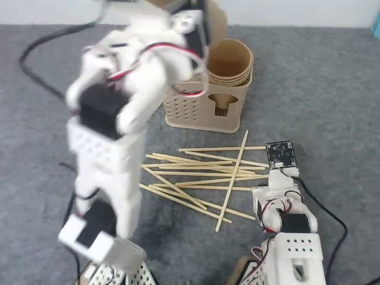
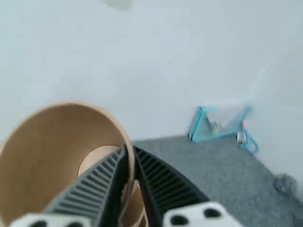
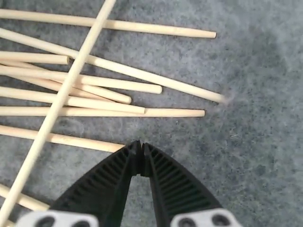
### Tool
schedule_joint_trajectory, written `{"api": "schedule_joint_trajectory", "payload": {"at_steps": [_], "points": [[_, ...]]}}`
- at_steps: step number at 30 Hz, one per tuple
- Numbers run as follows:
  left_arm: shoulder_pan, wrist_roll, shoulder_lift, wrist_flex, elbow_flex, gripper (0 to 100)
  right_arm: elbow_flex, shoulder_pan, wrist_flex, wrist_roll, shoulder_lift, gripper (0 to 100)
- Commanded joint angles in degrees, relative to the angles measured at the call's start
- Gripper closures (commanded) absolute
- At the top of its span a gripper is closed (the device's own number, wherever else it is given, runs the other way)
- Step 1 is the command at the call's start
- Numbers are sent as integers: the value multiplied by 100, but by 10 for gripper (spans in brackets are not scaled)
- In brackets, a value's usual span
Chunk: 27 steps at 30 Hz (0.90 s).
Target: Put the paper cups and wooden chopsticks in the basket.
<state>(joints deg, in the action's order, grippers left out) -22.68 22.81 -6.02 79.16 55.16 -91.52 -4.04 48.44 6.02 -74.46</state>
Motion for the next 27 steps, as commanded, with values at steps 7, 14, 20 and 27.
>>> {"api": "schedule_joint_trajectory", "payload": {"at_steps": [7, 14, 20, 27], "points": [[-202, -404, -1046, 308, 734, 989, 26, 84, -136, -62, -101, 989], [-255, -527, -1354, 492, 769, 989, 26, 84, -136, -62, -101, 989], [-325, -633, -1380, 484, 734, 989, 26, 84, -136, -62, -101, 989], [-527, -1169, -1389, 712, 716, 985, 26, 84, -136, -62, -101, 989]]}}
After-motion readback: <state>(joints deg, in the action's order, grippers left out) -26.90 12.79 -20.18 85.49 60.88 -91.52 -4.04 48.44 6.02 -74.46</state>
